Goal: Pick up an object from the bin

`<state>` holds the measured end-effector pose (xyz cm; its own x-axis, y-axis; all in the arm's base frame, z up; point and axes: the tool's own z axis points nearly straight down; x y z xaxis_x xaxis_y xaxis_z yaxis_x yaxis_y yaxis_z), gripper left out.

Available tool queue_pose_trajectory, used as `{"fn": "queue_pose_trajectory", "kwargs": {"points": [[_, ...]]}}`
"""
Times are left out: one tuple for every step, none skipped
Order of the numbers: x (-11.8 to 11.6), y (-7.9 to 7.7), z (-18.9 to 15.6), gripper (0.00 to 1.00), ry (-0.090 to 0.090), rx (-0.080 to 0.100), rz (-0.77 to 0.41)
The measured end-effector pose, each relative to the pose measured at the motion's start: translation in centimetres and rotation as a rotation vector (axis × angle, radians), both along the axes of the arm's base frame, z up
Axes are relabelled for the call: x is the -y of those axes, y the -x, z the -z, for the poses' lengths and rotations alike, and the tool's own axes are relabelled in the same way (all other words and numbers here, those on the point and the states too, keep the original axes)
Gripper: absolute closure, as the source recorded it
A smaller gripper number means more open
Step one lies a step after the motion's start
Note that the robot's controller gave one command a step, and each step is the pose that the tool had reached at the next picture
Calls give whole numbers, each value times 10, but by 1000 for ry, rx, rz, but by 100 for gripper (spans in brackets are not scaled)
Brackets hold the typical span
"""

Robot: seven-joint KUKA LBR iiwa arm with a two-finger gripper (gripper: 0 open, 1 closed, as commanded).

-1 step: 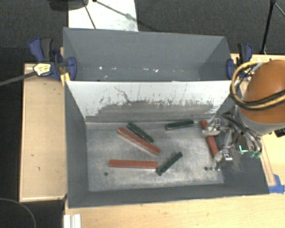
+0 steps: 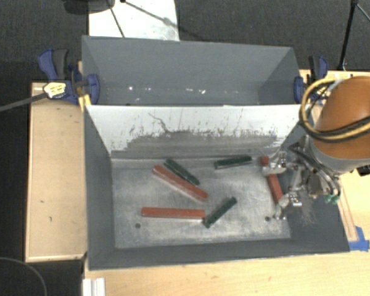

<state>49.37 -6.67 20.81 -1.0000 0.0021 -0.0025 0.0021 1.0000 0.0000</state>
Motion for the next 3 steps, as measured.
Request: {"fn": "queue_pose_trajectory", "kwargs": {"points": [[-18,-15,53,0,1,8,-47],[-40,-18,129,100,0,1,-60],[-40,-18,129,100,0,1,-60]]}}
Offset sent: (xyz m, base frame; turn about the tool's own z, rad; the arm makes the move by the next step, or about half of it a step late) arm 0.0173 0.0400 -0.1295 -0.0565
